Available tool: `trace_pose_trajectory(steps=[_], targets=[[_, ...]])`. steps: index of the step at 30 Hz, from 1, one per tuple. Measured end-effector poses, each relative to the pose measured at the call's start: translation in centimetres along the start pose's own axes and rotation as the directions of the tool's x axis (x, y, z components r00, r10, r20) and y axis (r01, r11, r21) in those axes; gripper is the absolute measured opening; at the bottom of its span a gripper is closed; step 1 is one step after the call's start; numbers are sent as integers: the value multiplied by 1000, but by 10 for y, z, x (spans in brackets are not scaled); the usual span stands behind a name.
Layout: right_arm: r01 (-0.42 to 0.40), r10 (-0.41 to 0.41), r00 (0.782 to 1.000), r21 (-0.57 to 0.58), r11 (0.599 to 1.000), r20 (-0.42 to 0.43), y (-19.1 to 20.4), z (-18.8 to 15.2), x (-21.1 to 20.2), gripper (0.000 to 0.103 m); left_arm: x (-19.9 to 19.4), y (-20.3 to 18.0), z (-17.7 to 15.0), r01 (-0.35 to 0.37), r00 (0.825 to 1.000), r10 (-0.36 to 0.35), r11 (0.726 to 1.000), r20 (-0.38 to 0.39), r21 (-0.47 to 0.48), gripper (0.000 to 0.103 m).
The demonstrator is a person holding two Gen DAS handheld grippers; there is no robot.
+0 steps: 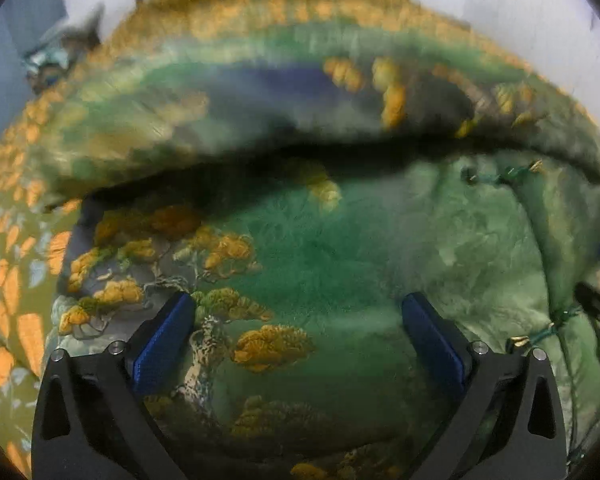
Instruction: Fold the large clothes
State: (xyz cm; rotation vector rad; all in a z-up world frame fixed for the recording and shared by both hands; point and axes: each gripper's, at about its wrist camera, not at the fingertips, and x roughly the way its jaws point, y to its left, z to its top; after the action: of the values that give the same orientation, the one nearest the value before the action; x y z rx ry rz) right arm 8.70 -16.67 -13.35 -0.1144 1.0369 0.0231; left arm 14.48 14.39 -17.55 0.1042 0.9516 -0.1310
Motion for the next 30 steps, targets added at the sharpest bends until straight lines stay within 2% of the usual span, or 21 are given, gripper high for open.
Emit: trace_pose_trajectory(steps=[2, 5, 10, 14, 30], targets=[[-45, 44, 998, 31, 999, 41, -11, -8, 1, 103, -2, 0, -2, -31, 1000, 31, 999, -1, 11, 103], [-48, 46, 997, 28, 998, 54, -16, -10, 1, 103, 5, 1, -1, -52, 998, 52, 998, -18, 34, 103], [-13, 12, 998, 8, 1000, 69, -16, -14, -1, 103, 9, 12, 0, -26, 1000, 27, 1000, -14, 14, 103], [-33, 31, 996, 22, 999, 83, -18, -15, -1, 103, 9, 11, 4, -29, 999, 29, 999, -15, 17, 103], [-26, 25, 996, 17, 1000, 83, -9, -14, 0, 103, 9, 6, 4, -31, 999, 31, 999, -15, 19, 103]])
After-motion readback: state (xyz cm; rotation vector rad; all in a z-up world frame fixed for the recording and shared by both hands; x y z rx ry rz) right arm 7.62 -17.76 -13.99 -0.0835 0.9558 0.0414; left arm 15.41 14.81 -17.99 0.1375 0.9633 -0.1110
